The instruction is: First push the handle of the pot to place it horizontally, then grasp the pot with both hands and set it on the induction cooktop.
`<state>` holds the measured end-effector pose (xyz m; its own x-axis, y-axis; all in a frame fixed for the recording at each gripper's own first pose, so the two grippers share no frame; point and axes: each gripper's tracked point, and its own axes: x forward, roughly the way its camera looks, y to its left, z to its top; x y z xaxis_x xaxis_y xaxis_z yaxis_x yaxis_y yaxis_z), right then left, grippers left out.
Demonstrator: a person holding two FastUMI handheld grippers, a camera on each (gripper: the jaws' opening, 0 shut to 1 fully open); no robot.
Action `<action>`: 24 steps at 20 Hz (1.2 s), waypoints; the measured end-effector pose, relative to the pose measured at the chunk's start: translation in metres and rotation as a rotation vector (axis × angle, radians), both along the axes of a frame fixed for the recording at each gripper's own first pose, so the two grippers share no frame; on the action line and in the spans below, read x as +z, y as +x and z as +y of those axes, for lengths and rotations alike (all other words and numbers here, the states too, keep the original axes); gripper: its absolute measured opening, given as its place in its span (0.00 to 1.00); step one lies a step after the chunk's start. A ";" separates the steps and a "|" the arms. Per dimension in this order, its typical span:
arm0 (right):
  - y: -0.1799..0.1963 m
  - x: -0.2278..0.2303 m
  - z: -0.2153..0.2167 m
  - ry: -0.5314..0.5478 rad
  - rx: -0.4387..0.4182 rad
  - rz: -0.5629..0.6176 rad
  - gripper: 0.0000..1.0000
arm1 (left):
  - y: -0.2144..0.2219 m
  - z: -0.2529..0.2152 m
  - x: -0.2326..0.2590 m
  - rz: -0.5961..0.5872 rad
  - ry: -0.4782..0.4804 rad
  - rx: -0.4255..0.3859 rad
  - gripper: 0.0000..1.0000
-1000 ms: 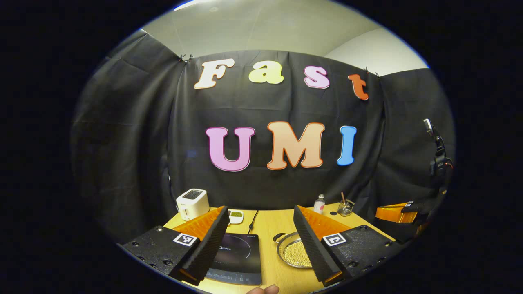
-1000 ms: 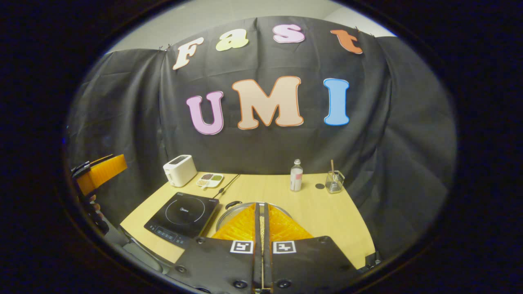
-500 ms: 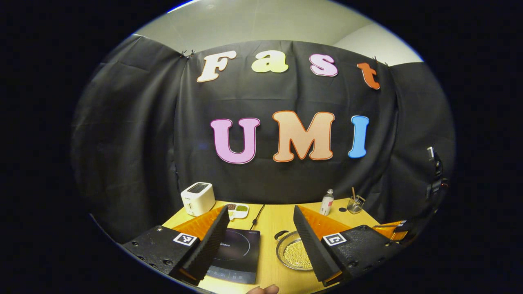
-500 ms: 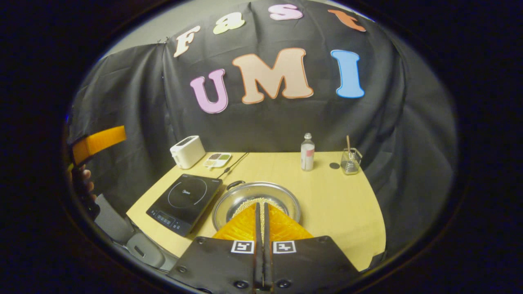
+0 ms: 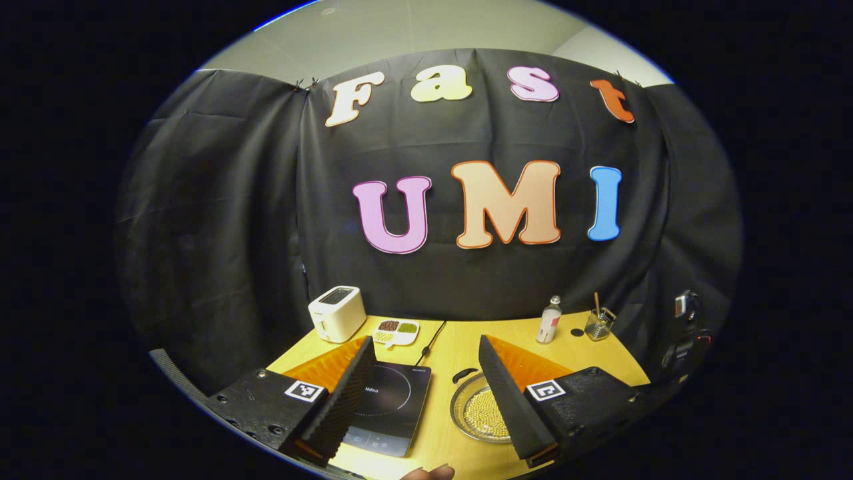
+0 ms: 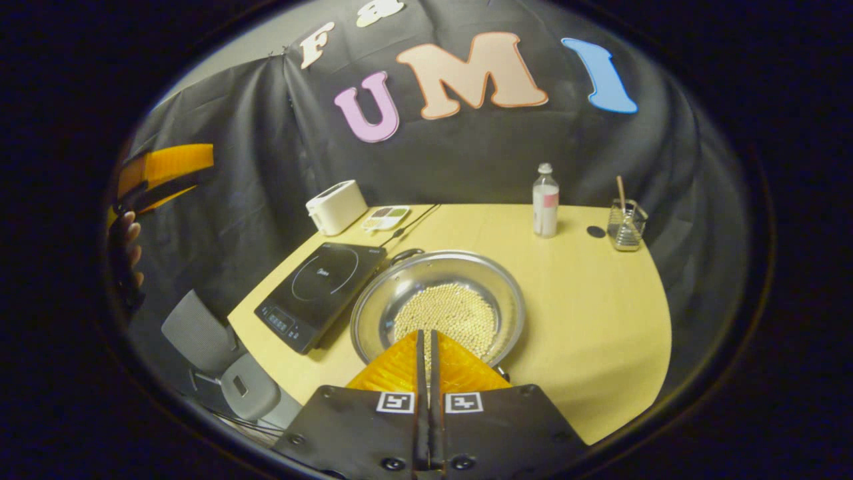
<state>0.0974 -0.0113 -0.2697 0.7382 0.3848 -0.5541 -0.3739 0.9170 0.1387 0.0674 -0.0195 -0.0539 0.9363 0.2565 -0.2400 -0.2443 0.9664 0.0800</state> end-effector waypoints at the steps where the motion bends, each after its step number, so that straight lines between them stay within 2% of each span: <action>1: -0.001 -0.009 0.002 0.003 0.016 0.019 0.03 | -0.002 0.000 -0.001 0.013 0.010 0.010 0.95; 5: -0.011 -0.042 -0.002 -0.024 0.074 0.091 0.03 | 0.004 -0.009 -0.008 0.048 0.016 0.023 0.93; 6: -0.016 -0.051 -0.002 -0.028 0.085 0.121 0.03 | 0.006 -0.013 -0.012 0.070 0.015 0.019 0.95; 7: -0.019 -0.061 -0.002 -0.027 0.095 0.150 0.00 | 0.005 -0.015 -0.016 0.088 0.017 0.015 0.94; 10: -0.028 -0.072 0.001 -0.029 0.126 0.190 0.03 | 0.008 -0.014 -0.013 0.083 0.052 0.008 0.98; 16: -0.038 -0.100 0.003 -0.061 0.164 0.254 0.03 | 0.001 -0.017 -0.016 0.082 0.017 0.025 1.00; 18: -0.042 -0.105 0.002 -0.078 0.173 0.261 0.03 | 0.000 -0.016 -0.017 0.088 0.016 0.027 0.98; 21: -0.045 -0.117 -0.002 -0.093 0.166 0.293 0.03 | -0.001 -0.019 -0.017 0.088 0.020 0.022 1.00; 22: -0.045 -0.121 -0.004 -0.098 0.159 0.300 0.00 | 0.000 -0.019 -0.018 0.089 0.028 0.021 1.00; 24: -0.043 -0.126 -0.008 -0.099 0.148 0.313 0.03 | -0.002 -0.018 -0.019 0.093 0.035 0.020 1.00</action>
